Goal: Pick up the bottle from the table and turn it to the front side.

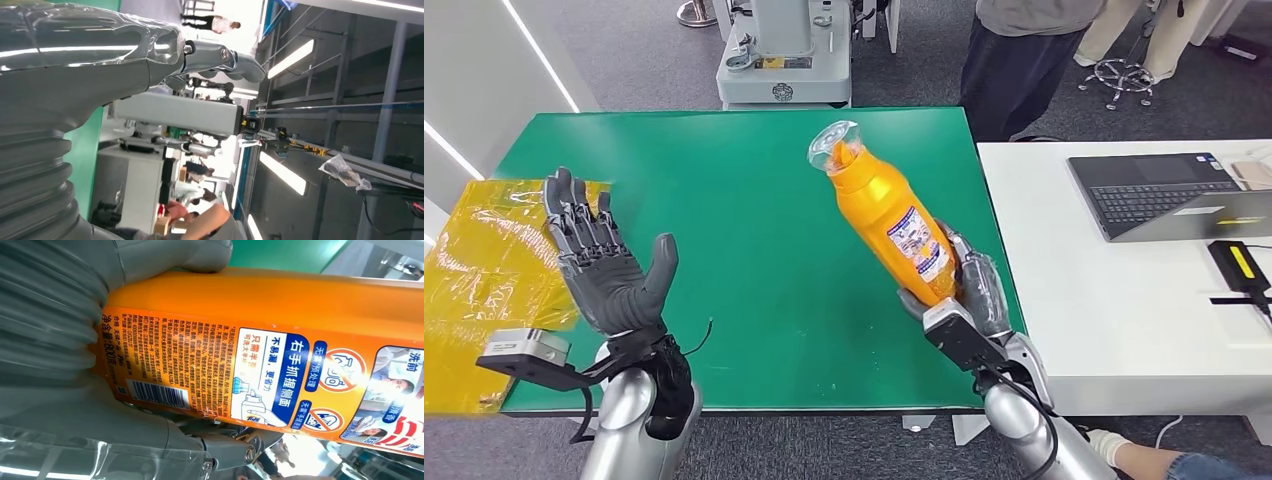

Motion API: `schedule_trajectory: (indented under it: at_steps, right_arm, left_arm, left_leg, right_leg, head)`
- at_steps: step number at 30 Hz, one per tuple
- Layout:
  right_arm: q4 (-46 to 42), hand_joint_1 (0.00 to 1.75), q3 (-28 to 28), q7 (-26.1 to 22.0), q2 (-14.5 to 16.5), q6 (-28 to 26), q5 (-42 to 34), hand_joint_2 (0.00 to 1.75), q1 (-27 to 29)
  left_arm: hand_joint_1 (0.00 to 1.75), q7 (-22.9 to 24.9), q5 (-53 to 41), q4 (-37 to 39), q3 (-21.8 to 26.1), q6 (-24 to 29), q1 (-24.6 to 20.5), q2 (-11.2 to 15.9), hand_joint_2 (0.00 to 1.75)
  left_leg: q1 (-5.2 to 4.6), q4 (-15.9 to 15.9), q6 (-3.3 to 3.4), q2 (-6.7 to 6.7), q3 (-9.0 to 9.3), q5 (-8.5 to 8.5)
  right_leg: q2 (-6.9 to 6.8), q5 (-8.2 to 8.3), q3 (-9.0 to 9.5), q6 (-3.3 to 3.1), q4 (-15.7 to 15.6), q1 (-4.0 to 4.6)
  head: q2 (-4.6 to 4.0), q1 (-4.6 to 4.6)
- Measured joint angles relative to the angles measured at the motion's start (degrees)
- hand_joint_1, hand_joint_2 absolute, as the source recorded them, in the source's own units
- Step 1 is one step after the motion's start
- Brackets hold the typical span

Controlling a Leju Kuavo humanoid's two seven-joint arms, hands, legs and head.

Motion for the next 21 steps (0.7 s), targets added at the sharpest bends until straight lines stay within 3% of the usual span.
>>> schedule_trajectory:
  at_steps: [5, 12, 21]
  right_arm:
    - [-0.21, 1.75, 0.63, -1.59, 0.64, 1.42, 0.79, 1.75, -1.31]
    - [3.07, 1.75, 4.16, -4.92, 2.61, 7.12, 1.44, 1.75, -7.33]
    - [10.13, 1.75, 7.01, -7.56, 4.36, 9.03, 0.88, 1.75, -12.72]
  left_arm:
    - [0.00, 2.93, 5.14, 0.24, -1.10, -5.69, -0.38, -0.07, 1.75]
    - [0.00, 5.69, 9.45, 4.08, -3.72, -13.01, -3.44, -1.07, 1.75]
    - [0.00, 6.14, 10.22, 9.42, -4.60, -16.56, -7.30, -2.40, 1.75]
  left_leg:
    - [0.00, 0.00, 0.00, 0.01, 0.00, 0.00]
    - [0.00, 0.00, -0.01, 0.03, 0.00, 0.06]
    - [0.00, 0.01, -0.02, 0.01, -0.01, 0.07]
  right_leg:
    - [0.01, 0.00, -0.01, 0.00, 0.01, 0.00]
    - [0.01, 0.03, 0.00, -0.02, 0.02, 0.00]
    - [0.00, 0.04, -0.01, -0.02, 0.01, 0.00]
  head:
    - [0.00, -0.01]
    - [0.00, -0.01]
    - [0.01, 0.00]
